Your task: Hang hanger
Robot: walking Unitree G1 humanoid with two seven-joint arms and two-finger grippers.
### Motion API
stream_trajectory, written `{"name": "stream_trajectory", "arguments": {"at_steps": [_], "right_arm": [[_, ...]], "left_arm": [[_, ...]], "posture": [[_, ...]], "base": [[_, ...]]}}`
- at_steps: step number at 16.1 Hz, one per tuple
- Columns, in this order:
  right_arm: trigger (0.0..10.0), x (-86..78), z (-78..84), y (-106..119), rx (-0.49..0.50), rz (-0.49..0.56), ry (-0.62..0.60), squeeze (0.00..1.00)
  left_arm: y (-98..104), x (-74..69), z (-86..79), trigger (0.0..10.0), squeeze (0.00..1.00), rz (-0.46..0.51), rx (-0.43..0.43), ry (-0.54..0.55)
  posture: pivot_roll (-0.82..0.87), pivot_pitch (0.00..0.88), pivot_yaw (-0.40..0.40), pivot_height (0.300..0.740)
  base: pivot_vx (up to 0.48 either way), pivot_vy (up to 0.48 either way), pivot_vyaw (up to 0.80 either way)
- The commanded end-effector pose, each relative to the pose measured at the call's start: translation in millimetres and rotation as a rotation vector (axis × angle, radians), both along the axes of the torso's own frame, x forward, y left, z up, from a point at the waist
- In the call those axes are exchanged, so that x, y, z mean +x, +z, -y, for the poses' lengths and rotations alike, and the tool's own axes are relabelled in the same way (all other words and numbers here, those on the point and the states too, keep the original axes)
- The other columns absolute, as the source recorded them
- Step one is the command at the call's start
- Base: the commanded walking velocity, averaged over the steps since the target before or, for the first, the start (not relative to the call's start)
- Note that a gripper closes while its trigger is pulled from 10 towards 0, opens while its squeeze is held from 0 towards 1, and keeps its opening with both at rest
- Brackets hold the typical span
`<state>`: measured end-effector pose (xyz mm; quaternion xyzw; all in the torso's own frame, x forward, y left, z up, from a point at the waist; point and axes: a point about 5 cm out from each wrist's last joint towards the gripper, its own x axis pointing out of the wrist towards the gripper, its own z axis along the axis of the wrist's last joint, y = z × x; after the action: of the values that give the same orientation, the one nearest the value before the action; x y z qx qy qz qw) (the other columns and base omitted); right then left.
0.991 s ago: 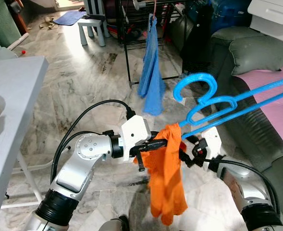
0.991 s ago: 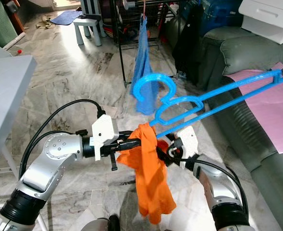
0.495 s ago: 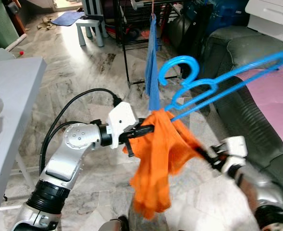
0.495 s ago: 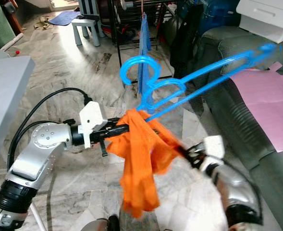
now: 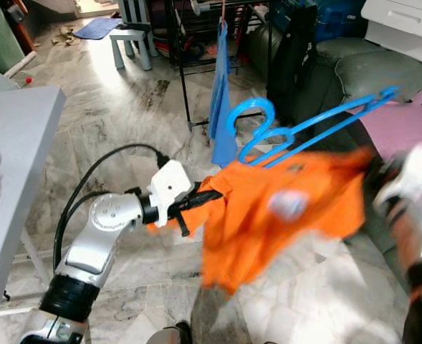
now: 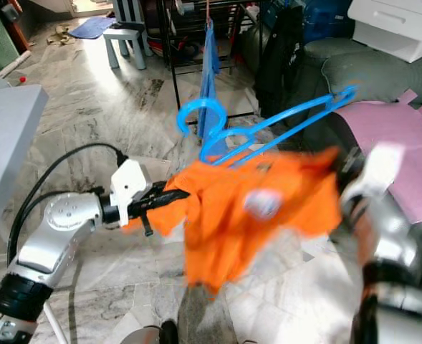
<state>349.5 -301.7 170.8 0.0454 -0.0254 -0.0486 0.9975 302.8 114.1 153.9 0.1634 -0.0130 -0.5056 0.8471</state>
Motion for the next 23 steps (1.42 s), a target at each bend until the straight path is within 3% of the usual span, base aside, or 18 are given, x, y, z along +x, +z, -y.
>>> {"name": "stream_trajectory", "arguments": {"at_steps": [1, 3, 6, 11, 14, 16, 20, 22, 23], "right_arm": [[0.0, 2.2, 7.5, 20, -0.006, 0.067, -0.059, 0.0], [0.0, 10.1, 1.8, 34, -0.005, 0.097, -0.054, 0.0], [0.0, 12.7, 0.6, 35, -0.006, 0.095, -0.068, 0.0], [0.0, 13.8, 1.8, 34, -0.007, 0.086, -0.084, 0.0], [0.0, 16.9, -7.8, 32, -0.011, 0.079, -0.051, 0.0], [0.0, 19.3, -18.2, 30, -0.026, 0.078, -0.017, 0.0], [0.0, 24.0, -38.8, 33, -0.094, 0.087, 0.057, 0.0], [0.0, 25.5, -48.9, 32, -0.12, 0.085, 0.092, 0.0], [0.0, 25.5, -58.1, 28, -0.138, 0.079, 0.126, 0.0]], "left_arm": [[-1, 0.7, -6.9, 10.0, 0.0, 0.013, -0.012, 0.031], [-6, 0.3, -7.8, 10.0, 0.0, -0.001, -0.036, 0.048], [-10, -2.0, -7.8, 10.0, 0.0, -0.014, -0.042, 0.043], [-37, -15.9, -12.5, 10.0, 0.0, -0.117, 0.036, -0.033], [-59, -20.3, -17.4, 10.0, 0.0, -0.183, 0.1, -0.049], [-74, -16.8, -24.7, 10.0, 0.0, -0.208, 0.16, -0.01], [-90, 1.4, -33.4, 10.0, 0.0, -0.2, 0.277, 0.184], [-92, 8.9, -31.9, 10.0, 0.0, -0.196, 0.259, 0.28], [-91, 15.4, -30.0, 10.0, 0.0, -0.195, 0.222, 0.377]], "posture": [[-0.06, 0.108, 0.024, 0.74], [-0.06, 0.107, 0.019, 0.74], [-0.06, 0.107, 0.017, 0.74], [-0.06, 0.111, 0.017, 0.74], [-0.06, 0.113, 0.019, 0.74], [-0.07, 0.113, 0.019, 0.74], [-0.07, 0.111, 0.022, 0.74], [-0.07, 0.109, 0.022, 0.74], [-0.07, 0.109, 0.023, 0.74]], "base": [[0.0, 0.0, 0.0], [0.0, 0.0, 0.0], [0.0, 0.0, 0.0], [0.0, 0.0, 0.0], [0.0, 0.0, 0.0], [0.0, 0.0, 0.0], [0.0, 0.0, 0.0], [0.0, 0.0, 0.0], [0.0, 0.0, 0.0]]}}
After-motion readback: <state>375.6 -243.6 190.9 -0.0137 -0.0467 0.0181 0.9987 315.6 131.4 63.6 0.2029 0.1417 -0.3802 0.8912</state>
